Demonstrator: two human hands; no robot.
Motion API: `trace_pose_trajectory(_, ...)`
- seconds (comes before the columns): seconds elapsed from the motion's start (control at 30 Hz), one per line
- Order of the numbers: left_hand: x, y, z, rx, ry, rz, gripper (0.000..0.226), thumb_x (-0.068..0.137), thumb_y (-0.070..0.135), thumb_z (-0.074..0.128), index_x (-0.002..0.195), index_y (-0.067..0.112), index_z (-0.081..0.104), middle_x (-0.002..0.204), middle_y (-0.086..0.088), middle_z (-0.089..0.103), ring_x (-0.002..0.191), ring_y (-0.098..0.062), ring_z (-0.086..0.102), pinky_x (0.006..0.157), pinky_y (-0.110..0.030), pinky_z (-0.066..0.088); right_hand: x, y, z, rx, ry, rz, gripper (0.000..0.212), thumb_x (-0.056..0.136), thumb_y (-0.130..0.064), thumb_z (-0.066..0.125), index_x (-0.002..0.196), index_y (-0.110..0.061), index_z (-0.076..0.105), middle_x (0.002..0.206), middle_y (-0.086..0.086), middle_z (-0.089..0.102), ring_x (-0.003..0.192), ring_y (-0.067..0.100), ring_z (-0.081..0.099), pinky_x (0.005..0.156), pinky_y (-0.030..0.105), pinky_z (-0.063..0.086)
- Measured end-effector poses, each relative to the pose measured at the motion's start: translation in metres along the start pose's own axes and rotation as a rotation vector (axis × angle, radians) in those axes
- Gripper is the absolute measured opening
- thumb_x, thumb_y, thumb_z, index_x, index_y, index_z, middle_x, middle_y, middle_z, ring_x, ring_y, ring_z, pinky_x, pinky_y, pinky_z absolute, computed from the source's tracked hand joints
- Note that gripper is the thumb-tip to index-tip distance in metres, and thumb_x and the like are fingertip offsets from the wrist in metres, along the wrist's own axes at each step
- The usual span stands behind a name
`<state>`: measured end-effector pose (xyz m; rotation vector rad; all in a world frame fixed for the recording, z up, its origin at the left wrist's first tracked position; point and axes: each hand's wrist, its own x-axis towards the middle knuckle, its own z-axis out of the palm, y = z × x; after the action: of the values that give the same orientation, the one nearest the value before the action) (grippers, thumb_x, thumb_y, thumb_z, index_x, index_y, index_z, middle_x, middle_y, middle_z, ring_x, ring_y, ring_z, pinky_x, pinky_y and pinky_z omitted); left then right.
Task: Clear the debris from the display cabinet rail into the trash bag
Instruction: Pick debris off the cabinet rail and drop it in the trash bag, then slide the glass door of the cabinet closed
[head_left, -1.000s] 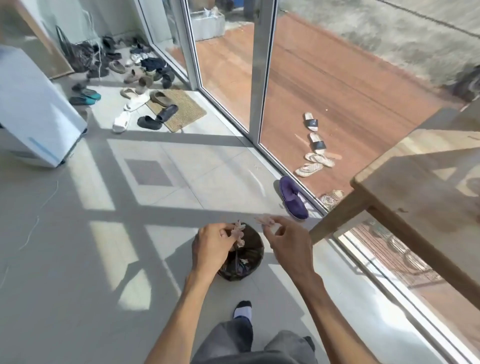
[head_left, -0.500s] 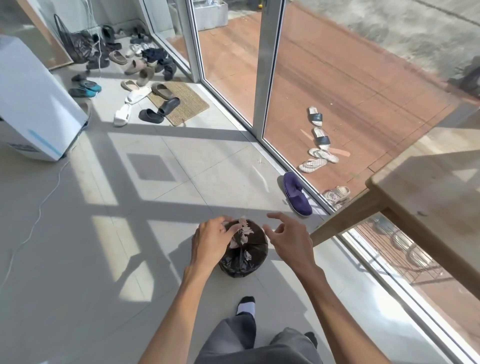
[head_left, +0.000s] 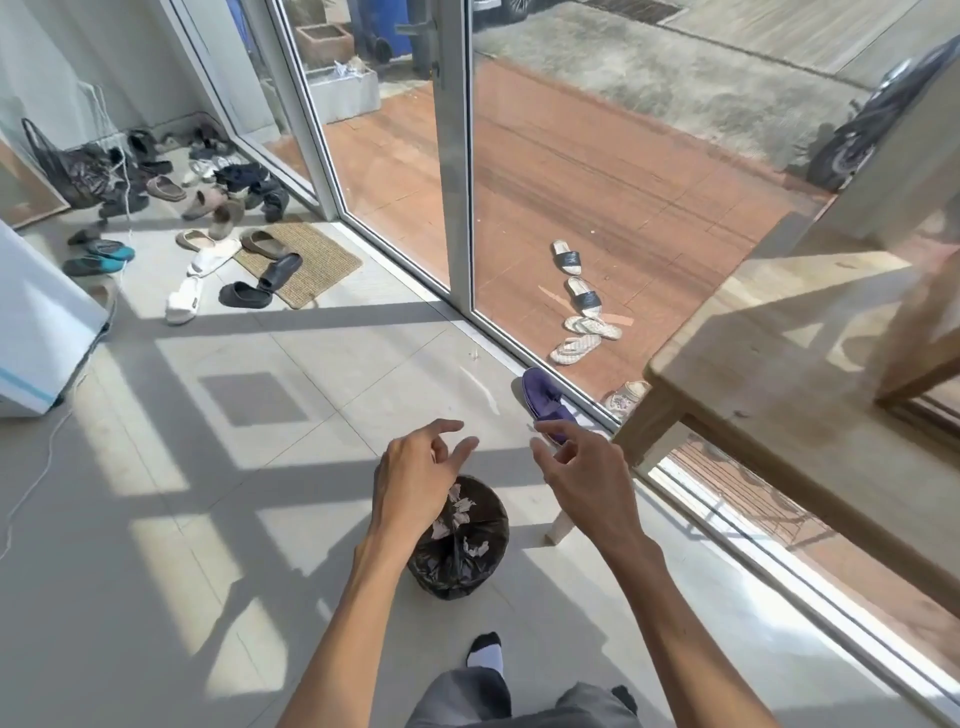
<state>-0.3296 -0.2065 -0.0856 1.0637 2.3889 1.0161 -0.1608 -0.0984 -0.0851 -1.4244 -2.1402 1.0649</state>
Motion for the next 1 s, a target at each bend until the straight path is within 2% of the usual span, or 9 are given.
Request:
trace_pose_trajectory(0.2, 0.014, 0.064, 0.019, -0.083, -0.005, 0.164, 0.025, 0.088, 0.044, 0.068, 0.106, 0.028, 0.072, 0.053, 0.004, 0.045, 0.051, -0.013, 0.046, 0.057, -0.031, 0.043, 0.0, 0.009, -0.062, 0.059, 0.179, -0.007, 0.016, 0.091, -0.04, 0.066, 0.104, -0.035, 0.075, 0.061, -0.01, 0.061, 0.058, 0.004, 0.058, 0.059, 0.024, 0.043)
trace_pose_trajectory(0.33, 0.015, 0.117, 0.041, -0.081, -0.051, 0.261, 0.023, 0.089, 0.047, 0.065, 0.105, 0.032, 0.071, 0.057, 0.01, 0.053, 0.06, -0.009, 0.054, 0.063, -0.03, 0.047, -0.009, 0.029, -0.106, 0.132, 0.296, 0.057, 0.01, 0.089, -0.04, 0.068, 0.093, -0.033, 0.075, 0.067, -0.003, 0.069, 0.063, 0.016, 0.065, 0.062, 0.033, 0.053)
trace_pose_trajectory(0.47, 0.001, 0.17, 0.069, -0.098, -0.055, 0.457, 0.017, 0.09, 0.034, 0.067, 0.106, 0.031, 0.07, 0.082, 0.012, 0.062, 0.072, -0.002, 0.058, 0.067, -0.03, 0.048, -0.026, 0.051, -0.155, 0.198, 0.376, 0.05, 0.009, 0.089, -0.031, 0.069, 0.093, -0.038, 0.072, 0.058, -0.013, 0.065, 0.053, 0.008, 0.06, 0.059, 0.031, 0.054)
trace_pose_trajectory(0.57, -0.009, 0.214, 0.101, -0.125, -0.101, 0.535, 0.021, 0.088, 0.026, 0.068, 0.109, 0.029, 0.07, 0.1, 0.006, 0.063, 0.088, -0.013, 0.063, 0.079, -0.038, 0.054, -0.043, 0.074, -0.198, 0.167, 0.482, 0.08, 0.011, 0.089, -0.033, 0.069, 0.098, -0.037, 0.074, 0.053, -0.009, 0.06, 0.053, 0.005, 0.058, 0.064, 0.03, 0.053)
trace_pose_trajectory(0.63, -0.018, 0.241, 0.127, -0.122, -0.119, 0.616, 0.022, 0.087, 0.032, 0.072, 0.108, 0.027, 0.071, 0.1, 0.004, 0.064, 0.085, -0.017, 0.061, 0.08, -0.037, 0.054, -0.057, 0.093, -0.225, 0.156, 0.539, 0.13, 0.014, 0.089, -0.039, 0.068, 0.102, -0.036, 0.075, 0.056, -0.008, 0.063, 0.056, 0.004, 0.062, 0.065, 0.029, 0.054)
trace_pose_trajectory(0.77, -0.046, 0.284, 0.177, -0.172, -0.156, 0.734, 0.023, 0.088, 0.041, 0.068, 0.106, 0.026, 0.069, 0.082, 0.004, 0.056, 0.072, -0.015, 0.055, 0.066, -0.033, 0.052, -0.093, 0.133, -0.273, 0.152, 0.607, 0.225, 0.015, 0.089, -0.042, 0.067, 0.102, -0.037, 0.074, 0.061, -0.003, 0.069, 0.061, 0.01, 0.068, 0.07, 0.032, 0.056)
trace_pose_trajectory(0.87, -0.073, 0.319, 0.211, -0.066, -0.182, 0.726, 0.021, 0.086, 0.038, 0.069, 0.094, 0.018, 0.069, 0.079, 0.004, 0.055, 0.073, -0.02, 0.056, 0.063, -0.032, 0.047, -0.121, 0.16, -0.306, 0.144, 0.69, 0.253, 0.005, 0.09, -0.038, 0.07, 0.086, -0.041, 0.072, 0.058, -0.002, 0.069, 0.057, 0.009, 0.066, 0.065, 0.029, 0.052)
trace_pose_trajectory(0.93, -0.094, 0.335, 0.231, -0.043, -0.219, 0.747, 0.019, 0.086, 0.034, 0.071, 0.09, 0.015, 0.068, 0.081, 0.005, 0.054, 0.075, -0.02, 0.057, 0.065, -0.03, 0.042, -0.142, 0.177, -0.327, 0.116, 0.748, 0.262, 0.018, 0.09, -0.035, 0.07, 0.076, -0.044, 0.065, 0.055, -0.003, 0.067, 0.054, 0.008, 0.065, 0.06, 0.027, 0.048)
trace_pose_trajectory(1.0, -0.115, 0.345, 0.249, -0.048, -0.258, 0.789, 0.018, 0.086, 0.033, 0.072, 0.089, 0.016, 0.067, 0.083, 0.004, 0.056, 0.078, -0.021, 0.059, 0.067, -0.031, 0.043, -0.162, 0.196, -0.347, 0.134, 0.798, 0.277, 0.011, 0.09, -0.031, 0.07, 0.086, -0.042, 0.072, 0.055, -0.004, 0.066, 0.055, 0.008, 0.063, 0.059, 0.023, 0.047)
